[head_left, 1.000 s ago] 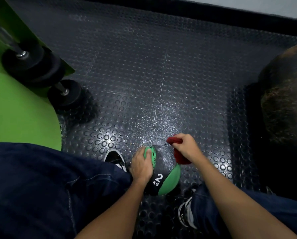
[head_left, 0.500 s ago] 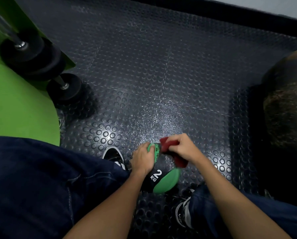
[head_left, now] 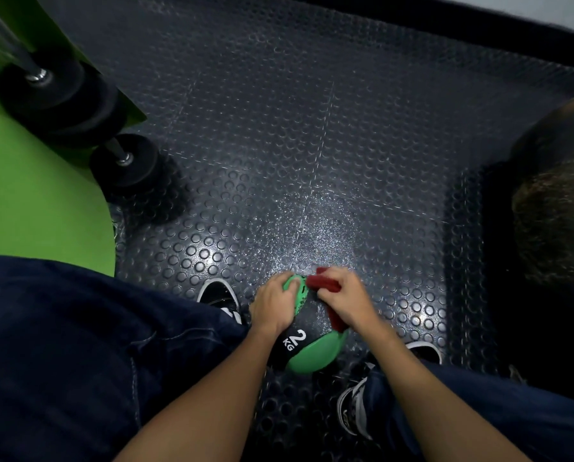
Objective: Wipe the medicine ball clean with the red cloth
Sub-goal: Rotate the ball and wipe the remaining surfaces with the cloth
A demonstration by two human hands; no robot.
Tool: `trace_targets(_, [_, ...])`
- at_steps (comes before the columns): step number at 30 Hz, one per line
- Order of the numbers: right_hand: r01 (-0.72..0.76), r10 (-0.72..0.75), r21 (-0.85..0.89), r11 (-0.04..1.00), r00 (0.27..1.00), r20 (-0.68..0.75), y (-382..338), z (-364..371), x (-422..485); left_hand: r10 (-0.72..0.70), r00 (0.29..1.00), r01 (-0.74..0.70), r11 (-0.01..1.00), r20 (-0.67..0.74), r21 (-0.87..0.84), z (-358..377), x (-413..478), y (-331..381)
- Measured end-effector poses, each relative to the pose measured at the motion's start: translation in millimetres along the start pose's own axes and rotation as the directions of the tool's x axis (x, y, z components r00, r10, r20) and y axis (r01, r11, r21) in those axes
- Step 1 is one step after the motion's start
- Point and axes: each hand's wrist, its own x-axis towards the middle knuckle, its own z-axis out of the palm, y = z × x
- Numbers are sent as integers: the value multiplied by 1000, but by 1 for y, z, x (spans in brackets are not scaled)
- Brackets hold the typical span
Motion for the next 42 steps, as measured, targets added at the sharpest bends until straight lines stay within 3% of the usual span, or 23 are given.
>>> trace_targets(5, [181,-201,122,976,965,170,-23,-15,-25,-7,1000,7,1000,11,-9,-1,5,4])
trace_targets(8, [68,-64,225,972,998,-24,-19,-24,0,-6,1000,7,1000,26,-24,-1,5,3])
trace_targets(10, [-28,46,157,987,993,-107,-8,-22,22,-3,1000,4,1000,25,-30,-2,2,2])
trace_targets(14, [-200,203,82,976,979,-28,2,-3,37,3,1000,-3,1000,12,19,-2,-2,6])
trace_targets(16, [-124,125,27,992,991,-42,-4,3,31,-24,1000,24,1000,10,9,-1,1,7])
trace_targets(20, [64,-55,119,991,995,-79,-16,2,6,-24,1000,23,999,20,36,-2,8,7])
trace_targets(24, [172,-187,235,957,981,44,-28,-10,-16,-35,999,33,999,38,41,-1,16,4])
trace_targets(26, [95,-118,309,946,991,56,-32,-18,-8,-39,997,39,999,67,13,-1,18,3])
trace_targets(28, [-1,13,309,951,999,-37,-30,-23,9,-49,996,49,999,71,14,-1,16,5])
trace_targets(32, [-219,216,104,970,976,42,-17,-11,30,-69,997,69,997,41,21,1,9,9])
trace_targets(33, [-200,199,60,978,980,25,-17,-5,30,-78,996,78,997,35,14,2,11,8])
trace_targets(36, [40,-47,-105,994,997,-62,-28,8,12,-117,993,118,993,21,-31,0,19,4])
trace_targets(42, [111,-125,123,986,985,117,-40,-10,-34,-121,991,126,986,51,-110,2,24,-2])
